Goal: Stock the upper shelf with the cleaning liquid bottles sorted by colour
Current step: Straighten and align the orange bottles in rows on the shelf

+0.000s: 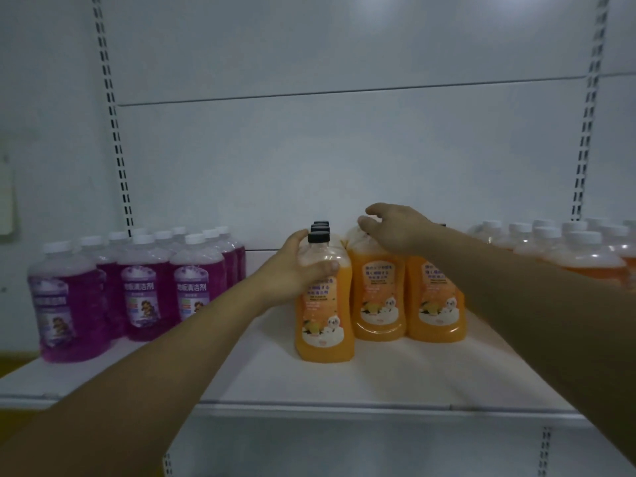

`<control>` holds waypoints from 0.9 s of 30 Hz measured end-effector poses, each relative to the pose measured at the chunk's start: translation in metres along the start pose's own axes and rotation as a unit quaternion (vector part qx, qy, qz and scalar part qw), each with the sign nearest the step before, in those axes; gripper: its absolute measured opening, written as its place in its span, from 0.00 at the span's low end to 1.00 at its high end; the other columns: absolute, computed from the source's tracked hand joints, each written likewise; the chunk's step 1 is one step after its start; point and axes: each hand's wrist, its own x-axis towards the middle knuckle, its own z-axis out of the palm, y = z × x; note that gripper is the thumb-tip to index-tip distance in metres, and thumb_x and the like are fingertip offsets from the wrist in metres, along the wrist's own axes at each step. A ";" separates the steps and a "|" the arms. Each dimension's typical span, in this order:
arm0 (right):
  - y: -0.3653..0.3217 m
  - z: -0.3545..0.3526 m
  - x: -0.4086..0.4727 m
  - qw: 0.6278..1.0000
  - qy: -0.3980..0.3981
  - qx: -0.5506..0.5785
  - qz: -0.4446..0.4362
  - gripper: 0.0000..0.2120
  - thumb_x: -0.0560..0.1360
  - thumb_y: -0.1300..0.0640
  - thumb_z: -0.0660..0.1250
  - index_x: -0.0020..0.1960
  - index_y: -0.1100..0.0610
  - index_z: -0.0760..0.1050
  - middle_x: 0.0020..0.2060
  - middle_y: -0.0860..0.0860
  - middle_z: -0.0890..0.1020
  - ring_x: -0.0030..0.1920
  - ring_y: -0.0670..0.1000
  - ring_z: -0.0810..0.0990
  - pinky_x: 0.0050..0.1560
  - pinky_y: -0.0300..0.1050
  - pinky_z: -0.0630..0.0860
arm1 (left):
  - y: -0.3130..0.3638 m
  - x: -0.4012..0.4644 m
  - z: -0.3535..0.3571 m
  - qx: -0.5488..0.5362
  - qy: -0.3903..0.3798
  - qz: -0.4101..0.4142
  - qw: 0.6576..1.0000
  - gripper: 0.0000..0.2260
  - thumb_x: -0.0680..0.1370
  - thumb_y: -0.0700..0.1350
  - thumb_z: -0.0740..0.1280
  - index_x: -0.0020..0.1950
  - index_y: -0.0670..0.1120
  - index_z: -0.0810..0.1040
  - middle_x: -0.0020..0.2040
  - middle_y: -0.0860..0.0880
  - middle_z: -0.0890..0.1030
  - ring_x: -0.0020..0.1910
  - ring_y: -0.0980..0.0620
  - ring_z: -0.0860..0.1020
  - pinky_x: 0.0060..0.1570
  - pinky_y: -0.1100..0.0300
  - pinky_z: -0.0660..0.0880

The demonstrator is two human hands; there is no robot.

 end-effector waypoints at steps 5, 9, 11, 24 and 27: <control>0.013 -0.016 -0.002 0.999 0.049 -0.010 -0.011 0.23 0.83 0.46 0.52 0.70 0.58 0.69 0.68 0.55 0.73 0.67 0.56 0.70 0.61 0.47 0.66 | 0.029 0.005 0.003 0.145 0.059 0.065 0.986 0.36 0.73 0.57 0.69 0.76 0.55 0.56 0.75 0.50 0.62 0.70 0.48 0.67 0.64 0.52 0.70; 0.020 -0.030 -0.005 0.996 0.082 -0.025 -0.019 0.21 0.82 0.48 0.55 0.70 0.57 0.69 0.68 0.55 0.73 0.67 0.55 0.71 0.63 0.47 0.67 | 0.035 0.012 0.014 0.221 0.053 0.086 0.970 0.34 0.72 0.57 0.70 0.75 0.52 0.61 0.74 0.50 0.64 0.69 0.50 0.67 0.63 0.55 0.68; 0.028 -0.031 -0.008 0.997 0.047 -0.067 0.010 0.23 0.82 0.47 0.55 0.72 0.58 0.67 0.69 0.56 0.71 0.68 0.56 0.70 0.64 0.48 0.67 | 0.033 0.013 0.016 0.235 0.061 0.086 0.966 0.32 0.72 0.57 0.71 0.73 0.50 0.65 0.71 0.50 0.68 0.65 0.52 0.70 0.61 0.55 0.71; 0.048 -0.044 -0.014 0.996 0.037 0.033 0.078 0.18 0.82 0.53 0.54 0.67 0.61 0.69 0.66 0.58 0.73 0.61 0.56 0.72 0.56 0.44 0.67 | 0.047 0.016 0.010 0.320 0.054 0.121 0.938 0.28 0.74 0.59 0.67 0.71 0.50 0.67 0.70 0.51 0.69 0.65 0.52 0.71 0.60 0.57 0.69; 0.046 -0.050 -0.020 0.995 -0.033 -0.031 0.085 0.27 0.80 0.49 0.60 0.76 0.58 0.60 0.74 0.56 0.65 0.72 0.57 0.66 0.68 0.49 0.64 | 0.062 0.014 0.020 0.359 0.049 0.149 0.920 0.29 0.74 0.60 0.67 0.71 0.52 0.66 0.72 0.52 0.67 0.67 0.51 0.69 0.66 0.52 0.67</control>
